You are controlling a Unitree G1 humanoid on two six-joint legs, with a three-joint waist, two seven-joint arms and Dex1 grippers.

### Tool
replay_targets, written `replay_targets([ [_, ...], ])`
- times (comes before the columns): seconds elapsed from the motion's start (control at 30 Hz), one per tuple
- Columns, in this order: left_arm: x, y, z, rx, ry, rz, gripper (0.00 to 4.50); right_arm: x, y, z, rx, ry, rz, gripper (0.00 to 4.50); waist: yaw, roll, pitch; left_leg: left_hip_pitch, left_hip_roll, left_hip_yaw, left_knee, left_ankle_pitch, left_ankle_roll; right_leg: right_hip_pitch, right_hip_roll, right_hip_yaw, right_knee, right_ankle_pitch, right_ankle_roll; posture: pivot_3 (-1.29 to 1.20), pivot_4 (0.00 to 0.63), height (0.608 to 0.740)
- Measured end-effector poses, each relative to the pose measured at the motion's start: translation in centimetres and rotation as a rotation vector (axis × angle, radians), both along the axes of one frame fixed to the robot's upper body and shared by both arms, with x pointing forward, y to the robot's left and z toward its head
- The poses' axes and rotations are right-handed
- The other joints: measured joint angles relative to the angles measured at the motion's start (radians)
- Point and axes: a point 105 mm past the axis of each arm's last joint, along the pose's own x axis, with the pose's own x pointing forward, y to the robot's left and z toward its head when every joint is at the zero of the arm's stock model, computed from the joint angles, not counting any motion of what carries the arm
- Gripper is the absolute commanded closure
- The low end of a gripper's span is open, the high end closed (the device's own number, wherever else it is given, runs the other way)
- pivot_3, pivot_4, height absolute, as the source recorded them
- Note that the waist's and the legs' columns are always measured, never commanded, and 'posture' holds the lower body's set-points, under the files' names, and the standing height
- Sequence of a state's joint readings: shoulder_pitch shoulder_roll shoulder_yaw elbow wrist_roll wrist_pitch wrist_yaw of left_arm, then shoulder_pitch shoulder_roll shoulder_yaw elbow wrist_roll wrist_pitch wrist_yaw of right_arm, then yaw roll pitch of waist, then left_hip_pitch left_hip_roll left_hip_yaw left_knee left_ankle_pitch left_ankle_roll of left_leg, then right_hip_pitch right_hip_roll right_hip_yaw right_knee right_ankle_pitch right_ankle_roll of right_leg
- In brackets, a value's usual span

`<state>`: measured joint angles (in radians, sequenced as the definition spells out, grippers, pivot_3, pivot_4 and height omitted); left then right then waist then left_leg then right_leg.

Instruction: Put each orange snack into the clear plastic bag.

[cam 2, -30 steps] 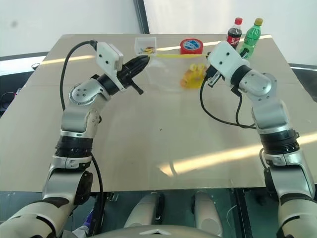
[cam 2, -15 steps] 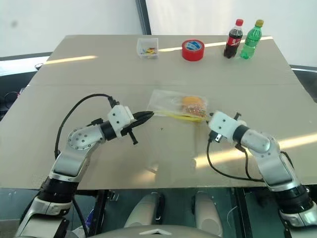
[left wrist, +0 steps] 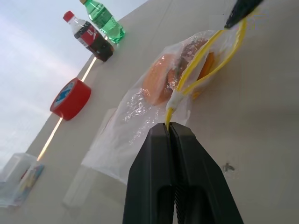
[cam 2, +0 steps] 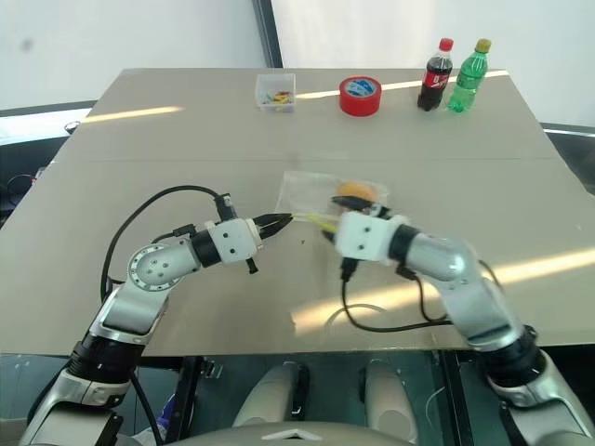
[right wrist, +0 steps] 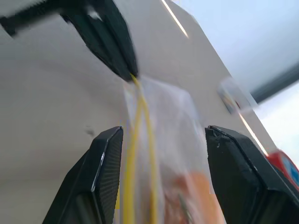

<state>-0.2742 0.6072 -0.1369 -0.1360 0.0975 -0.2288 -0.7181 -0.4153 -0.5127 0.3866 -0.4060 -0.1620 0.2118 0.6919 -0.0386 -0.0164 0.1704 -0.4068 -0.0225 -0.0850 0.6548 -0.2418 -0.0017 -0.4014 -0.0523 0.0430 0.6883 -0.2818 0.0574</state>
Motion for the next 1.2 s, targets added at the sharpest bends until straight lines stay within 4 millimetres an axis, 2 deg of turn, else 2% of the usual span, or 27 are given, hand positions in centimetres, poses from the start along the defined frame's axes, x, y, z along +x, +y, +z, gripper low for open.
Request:
replay_targets([
  [0.27,-0.3,-0.2,-0.4,0.023,-0.026,0.008,4.5,1.2,1.4,-0.3,-0.045,-0.037,0.039,1.65,0.003,0.0,0.0,0.0,0.0,-0.001,0.0,0.0,0.0,0.0,0.0,-0.001,0.0,0.0,0.0,0.0,0.15,0.74],
  [0.33,-0.4,-0.3,-0.3,0.028,-0.038,0.007,4.5,1.4,1.6,-0.4,-0.049,-0.045,0.043,2.18,0.002,0.0,0.0,0.0,0.0,-0.001,0.0,0.0,0.0,0.0,0.0,-0.001,0.0,0.0,0.0,0.0,0.15,0.74],
  [0.37,-0.4,-0.4,-0.1,0.025,-0.047,0.007,4.5,1.4,1.8,-0.4,-0.052,-0.052,0.05,2.74,0.002,0.0,0.0,0.0,0.0,-0.001,0.0,0.0,0.0,0.0,0.0,-0.001,0.0,0.0,0.0,0.0,0.15,0.74],
  [0.4,-0.4,-0.4,-0.1,0.025,-0.048,0.008,4.5,1.4,1.9,-0.4,-0.051,-0.054,0.052,2.99,0.002,0.0,0.0,0.0,0.0,-0.001,0.0,0.0,0.0,0.0,0.0,-0.001,0.0,0.0,0.0,0.0,0.15,0.74],
  [0.5,-0.3,-0.4,-0.1,0.037,-0.061,0.015,4.5,1.6,2.4,-0.4,-0.064,-0.076,0.064,2.99,0.001,0.0,0.0,0.0,-0.001,-0.001,0.0,0.0,0.0,0.0,0.0,-0.001,0.0,0.0,0.0,0.0,0.15,0.74],
  [0.63,-0.3,-0.4,-0.1,0.044,-0.079,0.026,4.5,1.5,2.7,-0.5,-0.065,-0.081,0.078,4.0,0.001,0.0,0.0,0.0,-0.001,-0.001,0.0,0.0,0.0,0.0,0.0,-0.001,0.0,0.0,0.0,0.0,0.15,0.74],
  [1.0,-0.2,-0.6,0.0,0.059,-0.114,0.027,4.5,1.7,2.6,-0.9,-0.085,-0.079,0.069,4.0,0.001,0.0,0.0,0.0,-0.001,-0.001,0.0,0.0,0.0,0.0,0.0,-0.001,0.0,0.0,0.0,0.0,0.15,0.74],
  [1.1,-0.2,-0.7,0.0,0.06,-0.114,0.026,4.5,1.7,2.6,-1.0,-0.087,-0.062,0.075,3.21,0.001,0.0,0.0,0.0,-0.001,-0.001,0.0,0.0,0.0,0.0,0.0,-0.001,0.0,0.0,0.0,0.0,0.15,0.74],
  [1.2,-0.2,-0.7,0.0,0.058,-0.116,0.026,4.5,1.7,2.6,-1.1,-0.088,-0.047,0.076,2.02,0.001,0.0,0.0,0.0,-0.001,-0.001,0.0,0.0,0.0,0.0,0.0,-0.001,0.0,0.0,0.0,0.0,0.15,0.74],
])
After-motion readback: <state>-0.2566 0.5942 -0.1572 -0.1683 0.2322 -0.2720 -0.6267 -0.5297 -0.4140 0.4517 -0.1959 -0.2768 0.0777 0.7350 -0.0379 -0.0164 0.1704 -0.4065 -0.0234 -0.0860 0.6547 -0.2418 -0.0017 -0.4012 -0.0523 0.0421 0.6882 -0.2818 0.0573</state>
